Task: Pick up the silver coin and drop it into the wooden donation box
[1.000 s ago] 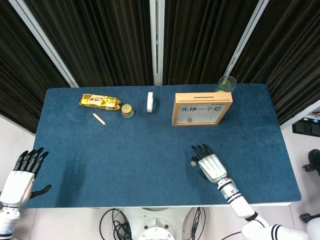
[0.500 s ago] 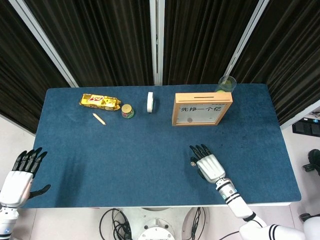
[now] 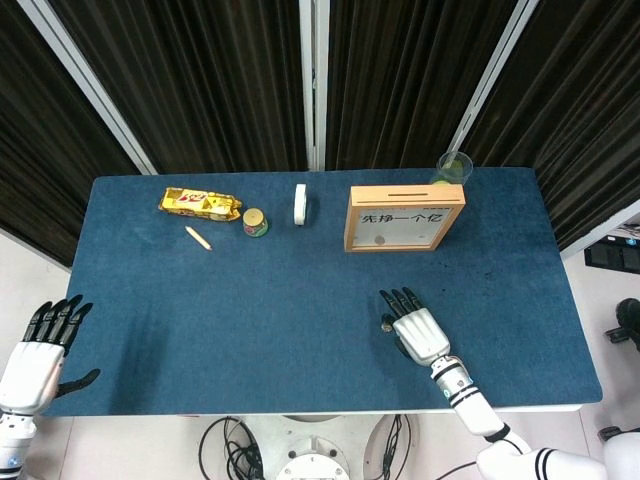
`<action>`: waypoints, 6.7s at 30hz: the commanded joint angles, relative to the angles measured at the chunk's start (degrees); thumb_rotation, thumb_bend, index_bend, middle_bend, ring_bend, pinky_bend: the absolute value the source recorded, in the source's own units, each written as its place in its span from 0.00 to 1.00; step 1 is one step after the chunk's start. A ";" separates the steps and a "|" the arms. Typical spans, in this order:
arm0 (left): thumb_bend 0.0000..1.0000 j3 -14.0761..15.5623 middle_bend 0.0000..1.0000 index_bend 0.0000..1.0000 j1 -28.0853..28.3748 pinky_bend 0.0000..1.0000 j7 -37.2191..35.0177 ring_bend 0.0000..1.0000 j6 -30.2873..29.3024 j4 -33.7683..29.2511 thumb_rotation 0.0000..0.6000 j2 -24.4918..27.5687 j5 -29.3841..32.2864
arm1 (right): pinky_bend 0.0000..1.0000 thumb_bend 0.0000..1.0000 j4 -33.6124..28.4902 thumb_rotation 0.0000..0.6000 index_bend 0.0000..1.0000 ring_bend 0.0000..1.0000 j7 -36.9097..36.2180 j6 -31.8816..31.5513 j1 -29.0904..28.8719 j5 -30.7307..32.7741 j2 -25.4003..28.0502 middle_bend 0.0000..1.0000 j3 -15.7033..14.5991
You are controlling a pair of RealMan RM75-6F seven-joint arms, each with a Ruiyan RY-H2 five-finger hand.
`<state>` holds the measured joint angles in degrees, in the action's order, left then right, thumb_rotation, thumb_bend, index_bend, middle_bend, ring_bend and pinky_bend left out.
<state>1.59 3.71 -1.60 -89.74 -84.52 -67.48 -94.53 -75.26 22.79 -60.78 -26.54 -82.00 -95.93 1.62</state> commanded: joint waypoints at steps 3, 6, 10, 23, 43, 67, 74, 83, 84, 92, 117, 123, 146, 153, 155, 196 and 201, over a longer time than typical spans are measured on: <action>0.11 0.00 0.00 0.07 0.04 0.00 -0.19 0.00 0.12 0.17 1.00 -0.02 0.08 | 0.00 0.34 0.37 1.00 0.38 0.00 0.13 0.02 -0.14 0.21 -0.34 0.00 0.10; 0.11 -0.02 0.00 0.07 0.06 0.00 -0.43 0.00 0.17 0.34 1.00 -0.04 0.17 | 0.00 0.34 0.70 1.00 0.40 0.00 0.31 -0.08 -0.18 0.31 -0.69 0.00 0.08; 0.11 -0.07 0.00 0.07 0.13 0.00 -0.72 0.00 0.20 0.52 1.00 0.04 0.22 | 0.00 0.35 0.77 1.00 0.42 0.00 0.62 -0.31 -0.23 0.31 -0.91 0.00 0.08; 0.11 -0.05 0.00 0.07 0.21 0.00 -1.65 0.00 0.04 1.15 1.00 0.08 0.06 | 0.00 0.36 1.45 1.00 0.56 0.00 1.24 -0.96 -0.24 0.61 -1.67 0.00 0.22; 0.11 0.06 0.00 0.07 0.47 0.00 -1.88 0.00 0.28 1.75 1.00 -0.45 -0.11 | 0.00 0.43 2.58 1.00 0.73 0.00 1.53 -1.82 -0.20 0.68 -2.25 0.00 0.39; 0.11 0.25 0.00 0.07 0.35 0.00 -1.76 0.00 -0.03 1.74 1.00 -0.66 -0.35 | 0.00 0.38 2.15 1.00 0.65 0.00 1.04 -1.96 -0.20 0.31 -1.44 0.00 0.07; 0.11 0.26 0.00 0.07 0.31 0.00 -2.02 0.00 -0.14 1.83 1.00 -0.62 -0.33 | 0.00 0.38 1.80 1.00 0.62 0.00 1.27 -1.51 -0.33 0.45 -1.22 0.00 -0.06; 0.11 0.30 0.00 0.07 0.27 0.00 -2.25 0.00 -0.28 1.87 1.00 -0.57 -0.41 | 0.00 0.38 1.58 1.00 0.59 0.00 1.23 -1.52 -0.33 0.39 -1.09 0.00 -0.16; 0.11 0.31 0.00 0.07 0.25 0.00 -2.26 0.00 -0.29 1.88 1.00 -0.56 -0.40 | 0.00 0.37 1.55 1.00 0.58 0.00 1.18 -1.52 -0.34 0.33 -1.08 0.00 -0.20; 0.11 0.28 0.00 0.07 0.35 0.00 -2.05 0.00 -0.23 1.64 1.00 -0.49 -0.47 | 0.00 0.37 1.39 1.00 0.55 0.00 0.73 -1.59 -0.39 0.13 -0.89 0.00 -0.21; 0.11 0.32 0.00 0.07 0.38 0.00 -1.93 0.00 -0.38 1.27 1.00 -0.29 -0.67 | 0.00 0.37 1.21 1.00 0.57 0.00 0.17 -2.33 -0.33 -0.59 -0.73 0.00 -0.27; 0.11 0.37 0.00 0.07 0.37 0.00 -1.91 0.00 -0.54 1.23 1.00 -0.28 -0.89 | 0.00 0.37 1.56 1.00 0.64 0.00 0.25 -2.71 -0.20 -0.59 -0.98 0.01 -0.12; 0.11 0.61 0.00 0.07 0.59 0.00 -2.64 0.00 -0.63 1.08 1.00 -0.06 -1.65 | 0.00 0.36 -24.19 1.00 0.73 0.00 5.74 -14.51 -2.22 0.92 19.50 0.02 16.50; 0.11 0.69 0.00 0.07 0.72 0.00 -3.06 0.00 -0.56 1.07 1.00 0.12 -1.82 | 0.00 0.36 -26.96 1.00 0.75 0.00 12.82 -10.70 -8.21 12.66 23.30 0.02 25.76; 0.11 0.73 0.00 0.07 0.72 0.00 -3.29 0.00 -0.57 1.04 1.00 0.19 -1.84 | 0.00 0.36 -25.45 1.00 0.76 0.00 15.97 -9.06 -10.81 17.86 23.04 0.03 27.71; 0.11 1.02 0.00 0.07 0.85 0.00 -6.31 0.00 -0.48 3.16 1.00 0.29 -1.59 | 0.00 0.36 -9.34 1.00 0.77 0.00 31.71 -7.70 -31.71 58.00 12.05 0.03 24.86; 0.11 1.03 0.00 0.07 0.84 0.00 -6.30 0.00 -0.37 3.28 1.00 0.22 -1.46 | 0.00 0.36 -8.55 1.00 0.77 0.00 31.70 -7.72 -32.47 58.90 11.61 0.03 24.47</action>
<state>2.62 4.55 -7.90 -90.11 -81.24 -67.26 -95.99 -83.86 54.48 -68.50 -58.96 -23.16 -84.27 26.14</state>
